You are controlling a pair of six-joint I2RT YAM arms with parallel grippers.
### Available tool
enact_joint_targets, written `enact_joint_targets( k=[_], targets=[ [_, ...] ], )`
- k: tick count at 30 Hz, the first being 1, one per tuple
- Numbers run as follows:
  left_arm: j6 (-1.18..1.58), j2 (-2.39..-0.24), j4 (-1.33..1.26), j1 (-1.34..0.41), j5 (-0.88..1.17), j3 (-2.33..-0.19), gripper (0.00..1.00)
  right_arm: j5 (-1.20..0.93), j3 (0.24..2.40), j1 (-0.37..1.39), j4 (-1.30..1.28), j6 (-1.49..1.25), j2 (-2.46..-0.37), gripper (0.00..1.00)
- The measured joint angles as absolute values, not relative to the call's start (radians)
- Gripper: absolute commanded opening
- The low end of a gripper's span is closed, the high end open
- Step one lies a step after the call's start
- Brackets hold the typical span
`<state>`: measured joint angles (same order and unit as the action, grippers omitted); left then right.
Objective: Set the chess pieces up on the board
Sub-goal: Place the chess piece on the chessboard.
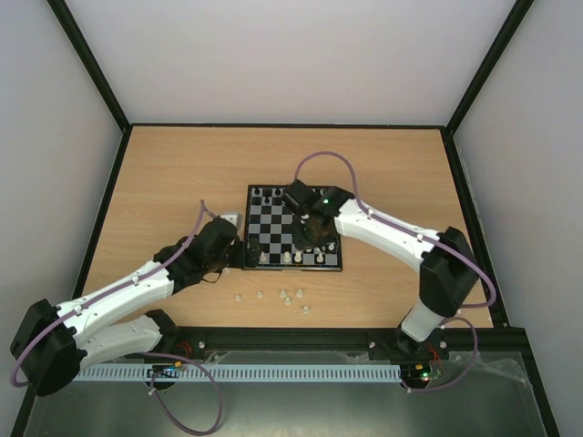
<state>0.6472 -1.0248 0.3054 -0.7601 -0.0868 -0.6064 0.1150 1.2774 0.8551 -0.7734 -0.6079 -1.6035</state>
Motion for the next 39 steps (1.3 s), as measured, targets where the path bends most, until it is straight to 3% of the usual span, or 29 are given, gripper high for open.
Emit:
enact_joint_targets(
  k=[7, 14, 39],
  targets=[
    [0.647, -1.014, 0.306, -0.749, -0.086, -0.606, 0.99, 0.107, 1.435, 0.829, -0.787, -0.521, -1.767, 0.07],
    [0.648, -1.014, 0.306, -0.745, -0.087, -0.606, 0.99, 0.083, 1.450, 0.822, -0.786, -0.481, -1.864, 0.08],
    [0.658, -0.994, 0.313, -0.728, -0.087, -0.591, 0.99, 0.042, 1.458, 0.801, -0.755, -0.440, -1.960, 0.15]
  ],
)
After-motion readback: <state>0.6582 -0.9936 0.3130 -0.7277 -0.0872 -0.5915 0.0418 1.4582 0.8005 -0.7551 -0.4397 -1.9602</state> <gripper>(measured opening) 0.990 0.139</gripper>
